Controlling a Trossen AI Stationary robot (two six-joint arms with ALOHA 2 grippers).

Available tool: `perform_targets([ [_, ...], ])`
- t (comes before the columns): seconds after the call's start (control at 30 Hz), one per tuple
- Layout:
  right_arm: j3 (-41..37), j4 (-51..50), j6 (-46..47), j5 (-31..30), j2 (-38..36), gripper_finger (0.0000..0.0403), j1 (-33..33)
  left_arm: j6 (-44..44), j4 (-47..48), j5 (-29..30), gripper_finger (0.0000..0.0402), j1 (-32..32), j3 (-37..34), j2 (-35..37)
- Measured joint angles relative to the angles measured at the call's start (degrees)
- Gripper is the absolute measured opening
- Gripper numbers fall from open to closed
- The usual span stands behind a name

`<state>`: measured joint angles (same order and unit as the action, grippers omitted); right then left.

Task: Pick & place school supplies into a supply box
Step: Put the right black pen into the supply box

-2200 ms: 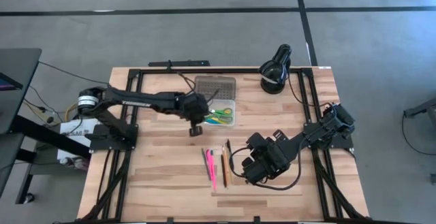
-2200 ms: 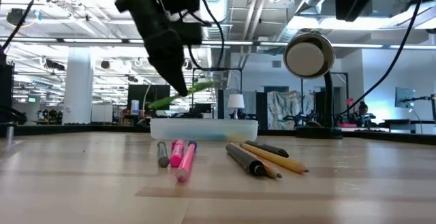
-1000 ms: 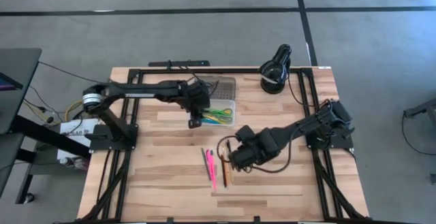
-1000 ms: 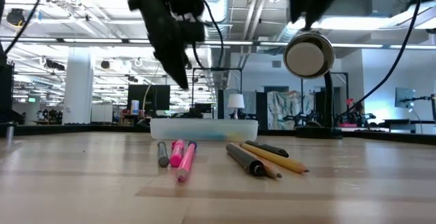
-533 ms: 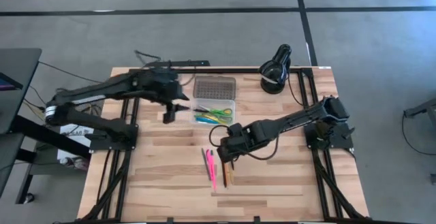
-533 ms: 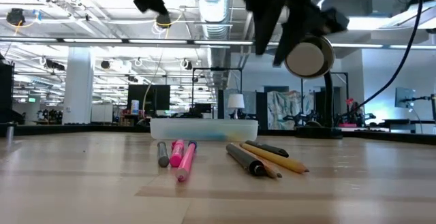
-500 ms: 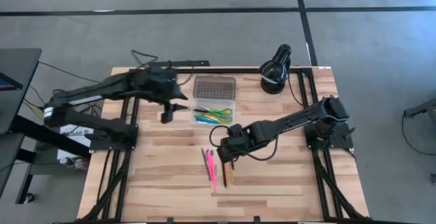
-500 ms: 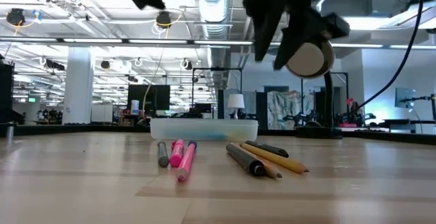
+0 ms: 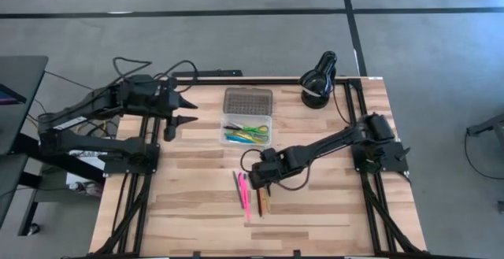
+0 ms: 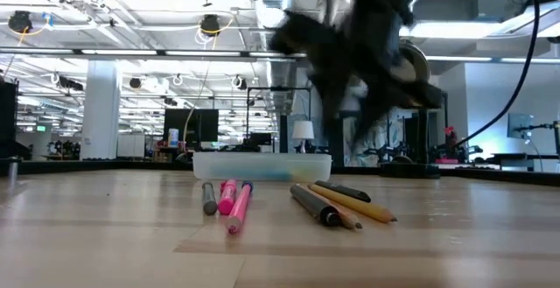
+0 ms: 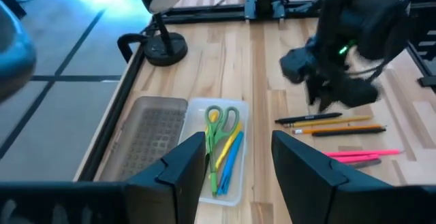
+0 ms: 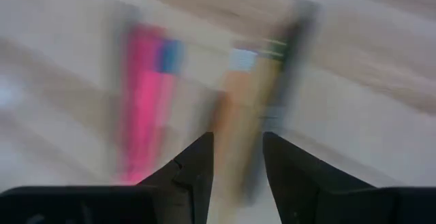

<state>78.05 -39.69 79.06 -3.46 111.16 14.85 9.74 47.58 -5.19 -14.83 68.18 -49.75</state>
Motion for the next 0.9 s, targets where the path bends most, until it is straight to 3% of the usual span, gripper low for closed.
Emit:
perform_targets([
  [0.9,0.3,1.57,-2.4,3.43,6.02,0.0122,-1.44,-1.85,0.73,1.53,0.0164,0.02,-0.02,0.65],
])
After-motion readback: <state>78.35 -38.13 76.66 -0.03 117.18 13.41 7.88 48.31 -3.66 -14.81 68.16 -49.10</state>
